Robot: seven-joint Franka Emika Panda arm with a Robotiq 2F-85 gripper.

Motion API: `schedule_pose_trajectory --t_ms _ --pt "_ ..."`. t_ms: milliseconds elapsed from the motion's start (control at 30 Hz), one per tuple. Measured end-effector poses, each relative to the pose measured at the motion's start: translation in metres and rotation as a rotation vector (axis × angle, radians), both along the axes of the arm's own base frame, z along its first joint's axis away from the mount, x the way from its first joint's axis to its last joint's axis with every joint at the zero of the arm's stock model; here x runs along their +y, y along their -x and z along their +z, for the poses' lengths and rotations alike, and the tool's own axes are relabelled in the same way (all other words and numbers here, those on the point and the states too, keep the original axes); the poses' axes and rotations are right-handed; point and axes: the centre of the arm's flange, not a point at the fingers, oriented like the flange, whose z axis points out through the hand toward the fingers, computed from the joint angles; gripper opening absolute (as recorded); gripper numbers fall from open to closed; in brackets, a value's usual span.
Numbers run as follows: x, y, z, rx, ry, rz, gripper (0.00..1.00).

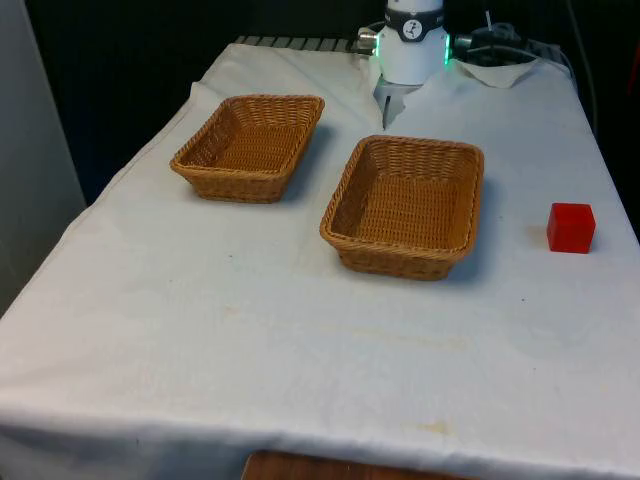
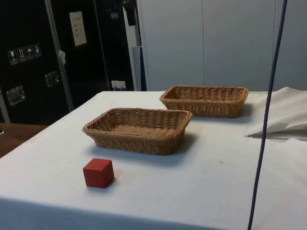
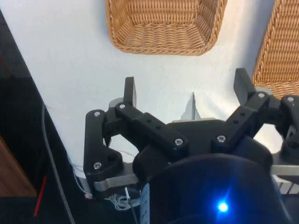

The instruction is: Pick up the red cube and place it into the right basket.

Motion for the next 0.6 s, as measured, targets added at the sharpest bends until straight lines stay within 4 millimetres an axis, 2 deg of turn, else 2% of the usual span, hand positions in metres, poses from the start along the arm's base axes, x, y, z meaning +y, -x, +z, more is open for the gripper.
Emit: schedule_pose_trajectory --t_ms 300,600 --pt "0.020 -0.002 -0.002 0.001 0.033 0.001 1.00" --pt "0.047 -0.012 -0.005 -0.006 0.073 0.005 1.00"
